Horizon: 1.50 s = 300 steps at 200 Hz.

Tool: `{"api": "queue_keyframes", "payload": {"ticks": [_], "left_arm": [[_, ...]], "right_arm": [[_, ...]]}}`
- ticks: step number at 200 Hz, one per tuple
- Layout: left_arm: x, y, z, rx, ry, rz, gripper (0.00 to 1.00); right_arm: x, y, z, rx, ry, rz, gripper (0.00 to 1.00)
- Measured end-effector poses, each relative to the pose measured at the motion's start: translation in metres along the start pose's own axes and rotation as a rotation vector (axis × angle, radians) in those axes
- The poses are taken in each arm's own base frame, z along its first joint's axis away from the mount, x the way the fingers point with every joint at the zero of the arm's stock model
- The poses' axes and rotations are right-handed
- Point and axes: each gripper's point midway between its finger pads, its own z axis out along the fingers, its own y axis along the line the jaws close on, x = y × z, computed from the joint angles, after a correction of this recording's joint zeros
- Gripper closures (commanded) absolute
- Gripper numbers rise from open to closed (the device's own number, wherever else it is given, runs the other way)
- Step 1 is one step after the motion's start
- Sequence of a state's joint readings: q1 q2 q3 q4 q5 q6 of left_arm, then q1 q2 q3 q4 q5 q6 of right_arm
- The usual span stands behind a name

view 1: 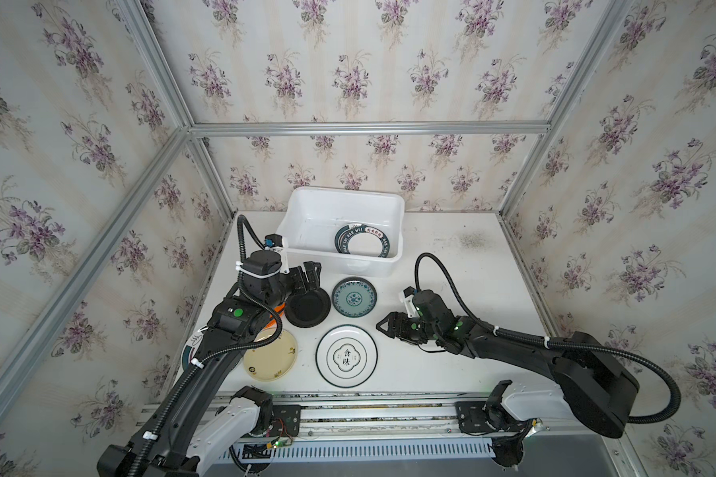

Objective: Place the plates into the plastic bin on the countertop
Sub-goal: Pick up the plate from the bottom-center of the table.

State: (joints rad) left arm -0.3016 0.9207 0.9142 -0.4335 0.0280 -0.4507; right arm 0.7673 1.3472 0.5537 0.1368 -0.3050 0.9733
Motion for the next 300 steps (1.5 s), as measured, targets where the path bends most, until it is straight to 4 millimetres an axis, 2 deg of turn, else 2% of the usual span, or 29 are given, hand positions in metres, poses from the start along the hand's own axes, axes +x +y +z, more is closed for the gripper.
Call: {"api": "queue_keyframes", "payload": {"ticks": [50,81,113,140,195,232,300], "left_arm": [[0.018,0.003,-0.004,0.025,0.016,-0.014,0.00],[0.021,0.000,-0.003,0.053,0.020,-0.023,0.01],[0.025,-0.003,-0.003,0.076,0.027,-0.032,0.01],[0.026,-0.006,-0.004,0.096,0.027,-0.033,0.01],[0.029,-0.007,-0.009,0.112,0.020,-0.039,0.01],[0.034,-0.002,-0.009,0.095,0.017,-0.039,0.00],[0.038,0.004,-0.004,0.070,0.024,-0.036,0.01]], "right_arm": [[0.019,-0.013,0.022,0.021,0.006,0.042,0.44],[0.027,-0.005,0.029,0.007,0.006,0.027,0.47],[0.029,-0.007,0.031,0.021,-0.006,0.032,0.51],[0.030,-0.013,0.031,0.033,-0.016,0.039,0.62],[0.038,-0.019,0.035,0.059,-0.008,0.034,0.64],[0.048,-0.020,0.040,0.077,0.016,0.019,0.70],[0.049,-0.021,0.044,0.100,0.013,-0.001,0.77]]}}
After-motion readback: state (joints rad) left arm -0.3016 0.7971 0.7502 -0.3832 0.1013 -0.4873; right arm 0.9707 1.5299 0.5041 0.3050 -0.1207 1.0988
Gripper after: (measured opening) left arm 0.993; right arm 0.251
